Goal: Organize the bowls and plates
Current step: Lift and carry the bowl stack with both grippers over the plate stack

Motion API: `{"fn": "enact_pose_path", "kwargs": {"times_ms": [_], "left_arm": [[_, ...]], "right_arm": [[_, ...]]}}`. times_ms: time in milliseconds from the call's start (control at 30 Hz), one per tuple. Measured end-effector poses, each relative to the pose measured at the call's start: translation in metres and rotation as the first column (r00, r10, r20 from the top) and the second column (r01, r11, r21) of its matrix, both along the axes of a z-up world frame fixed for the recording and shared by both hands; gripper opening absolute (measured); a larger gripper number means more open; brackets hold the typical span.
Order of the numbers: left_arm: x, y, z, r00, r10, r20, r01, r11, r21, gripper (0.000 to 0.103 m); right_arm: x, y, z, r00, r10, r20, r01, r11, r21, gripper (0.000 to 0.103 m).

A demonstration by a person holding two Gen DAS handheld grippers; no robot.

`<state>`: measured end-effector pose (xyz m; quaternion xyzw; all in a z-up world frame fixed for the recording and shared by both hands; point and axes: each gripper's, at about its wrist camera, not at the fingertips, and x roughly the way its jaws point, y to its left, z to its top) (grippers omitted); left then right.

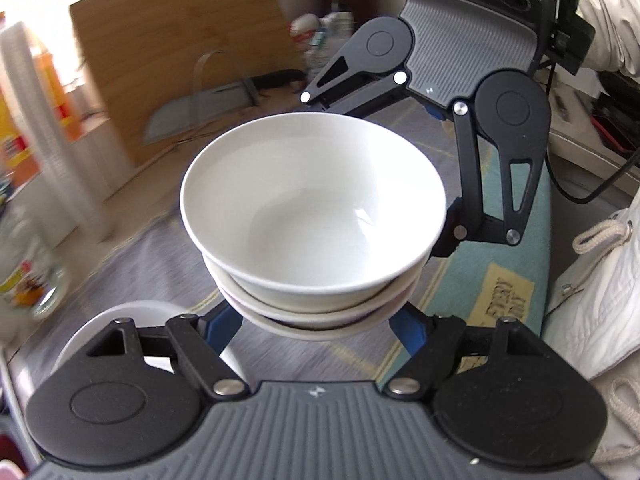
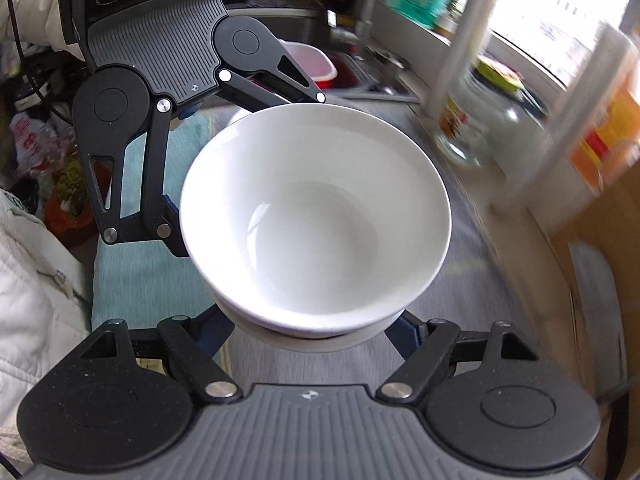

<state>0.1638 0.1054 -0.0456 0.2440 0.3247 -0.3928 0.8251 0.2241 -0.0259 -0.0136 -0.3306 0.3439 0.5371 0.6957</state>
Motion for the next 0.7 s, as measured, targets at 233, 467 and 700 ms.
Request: {"fn": "enact_pose_path", "kwargs": {"times_ms": [233, 467, 700], "left_arm": [[-0.005, 0.045, 0.01, 0.992, 0.117, 0.036, -0.118, 0.993, 0.014, 0.08], [0.004, 0.083, 0.006, 0.978, 0.201, 0.056, -0.202, 0.979, 0.018, 0.08], [0.019, 0.104, -0.007, 0.97, 0.241, 0.037, -0.242, 0.97, 0.02, 0.08]], "right_arm": [[0.012, 0.053, 0.005, 0.993, 0.116, 0.03, -0.116, 0.993, 0.017, 0.084], [0.032, 0.103, -0.002, 0.98, 0.193, 0.053, -0.194, 0.981, 0.015, 0.084], [0.05, 0.131, -0.015, 0.974, 0.221, 0.043, -0.221, 0.975, -0.008, 0.085]]}}
